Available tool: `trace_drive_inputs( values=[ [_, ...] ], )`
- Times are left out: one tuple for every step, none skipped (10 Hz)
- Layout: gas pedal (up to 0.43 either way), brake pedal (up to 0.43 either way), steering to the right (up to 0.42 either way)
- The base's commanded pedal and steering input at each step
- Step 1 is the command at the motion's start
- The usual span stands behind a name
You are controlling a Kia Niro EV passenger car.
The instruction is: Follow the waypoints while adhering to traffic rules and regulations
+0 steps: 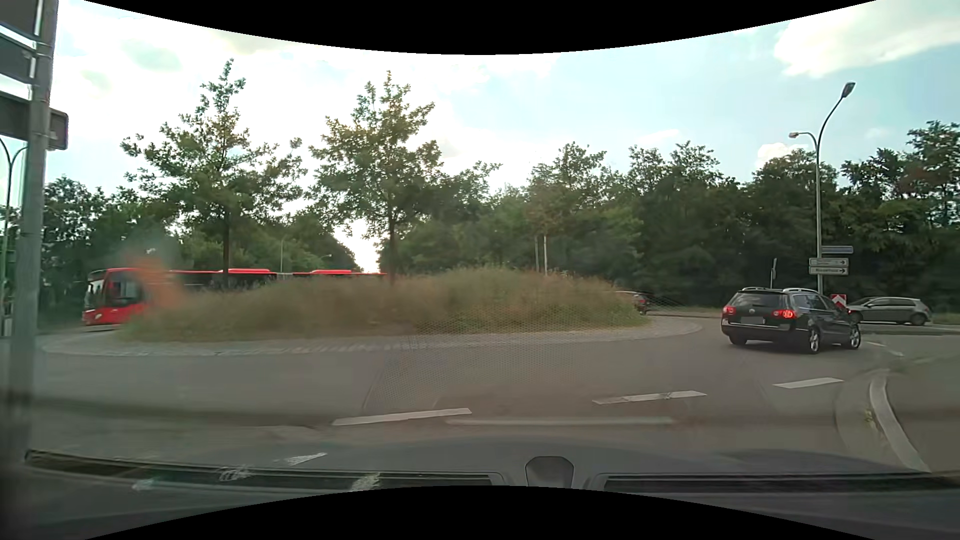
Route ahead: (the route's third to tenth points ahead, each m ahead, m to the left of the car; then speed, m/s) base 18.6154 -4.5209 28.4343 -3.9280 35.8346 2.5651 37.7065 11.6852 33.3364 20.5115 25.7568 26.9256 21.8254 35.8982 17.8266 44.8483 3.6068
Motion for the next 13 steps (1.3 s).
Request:
trace_drive_inputs(
  values=[
    [0.311, 0.0, 0.215],
    [0.299, 0.0, 0.224],
    [0.28, 0.0, 0.235],
    [0.24, 0.0, 0.241],
    [0.22, 0.0, 0.25],
    [0.22, 0.0, 0.259],
    [0.209, 0.0, 0.263],
    [0.209, 0.0, 0.269],
    [0.209, 0.0, 0.273],
    [0.209, 0.0, 0.276],
    [0.209, 0.0, 0.276],
    [0.209, 0.0, 0.274],
    [0.209, 0.0, 0.27]
  ],
)
